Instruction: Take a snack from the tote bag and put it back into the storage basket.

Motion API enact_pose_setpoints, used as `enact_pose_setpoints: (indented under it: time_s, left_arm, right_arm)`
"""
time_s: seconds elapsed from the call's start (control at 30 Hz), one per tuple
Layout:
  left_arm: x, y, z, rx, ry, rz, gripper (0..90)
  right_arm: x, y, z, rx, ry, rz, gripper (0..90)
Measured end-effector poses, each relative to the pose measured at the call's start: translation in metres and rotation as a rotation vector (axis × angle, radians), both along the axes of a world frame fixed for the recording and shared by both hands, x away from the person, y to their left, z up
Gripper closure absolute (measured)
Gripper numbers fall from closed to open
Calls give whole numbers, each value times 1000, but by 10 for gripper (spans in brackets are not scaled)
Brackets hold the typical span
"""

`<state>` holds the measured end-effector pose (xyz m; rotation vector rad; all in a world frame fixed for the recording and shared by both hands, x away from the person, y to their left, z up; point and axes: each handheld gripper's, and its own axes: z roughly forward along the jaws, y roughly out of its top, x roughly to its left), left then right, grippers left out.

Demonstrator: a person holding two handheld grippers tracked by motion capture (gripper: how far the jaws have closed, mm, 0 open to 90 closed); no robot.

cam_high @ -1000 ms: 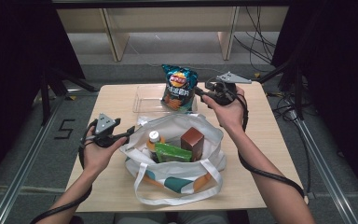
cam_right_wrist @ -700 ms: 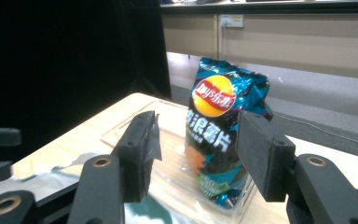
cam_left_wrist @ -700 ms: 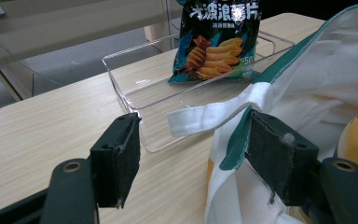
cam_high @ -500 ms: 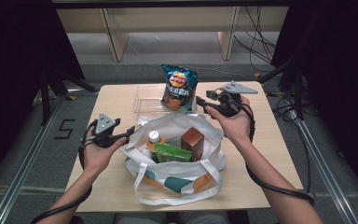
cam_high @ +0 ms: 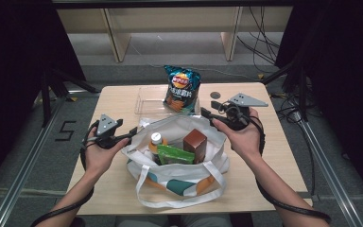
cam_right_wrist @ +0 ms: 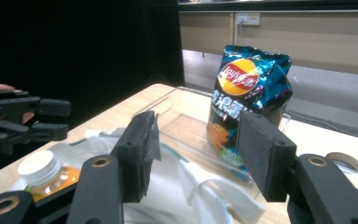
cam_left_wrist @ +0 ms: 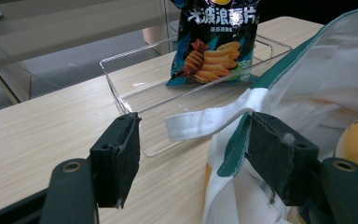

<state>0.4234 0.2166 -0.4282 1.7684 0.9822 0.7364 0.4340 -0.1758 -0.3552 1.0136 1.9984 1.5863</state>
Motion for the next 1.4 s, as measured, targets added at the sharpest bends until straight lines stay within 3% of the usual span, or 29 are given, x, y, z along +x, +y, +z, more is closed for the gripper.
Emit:
enact_pose_setpoints:
  time_s: [0.13, 0.23, 0.53, 0.8, 0.9, 1.0, 1.13, 1.23, 1.27, 1.4]
  left_arm:
    - [0, -1, 0, 0, -2, -1, 337]
    - [-1, -1, 1, -1, -5, 3, 336]
    - [-1, 2, 2, -8, -8, 9, 336]
    - [-1, 0, 3, 0, -7, 7, 335]
    - [-1, 0, 3, -2, -8, 8, 335]
    - [-1, 0, 3, -3, -9, 8, 335]
    - [-1, 1, 3, -3, -9, 10, 335]
    - [-1, 1, 3, -3, -8, 10, 335]
    - [-1, 0, 3, -2, -8, 9, 335]
    - [-1, 0, 3, -6, -11, 9, 334]
  right_arm:
    - [-9, -1, 1, 8, 10, -3, 473]
    - [-16, -3, 1, 12, -25, 10, 472]
    - [-28, 0, 5, 34, -12, 21, 462]
    - [-42, 7, 4, 26, -41, 73, 452]
    - [-49, 11, 1, 30, -16, 85, 446]
    - [-50, 12, -1, 23, -28, 90, 440]
    - [-56, 18, -7, 19, 13, 96, 420]
    - [-56, 21, -11, 1, -6, 108, 410]
    - [-58, 22, -11, 11, 21, 111, 406]
    - [-60, 26, -15, 4, 19, 110, 378]
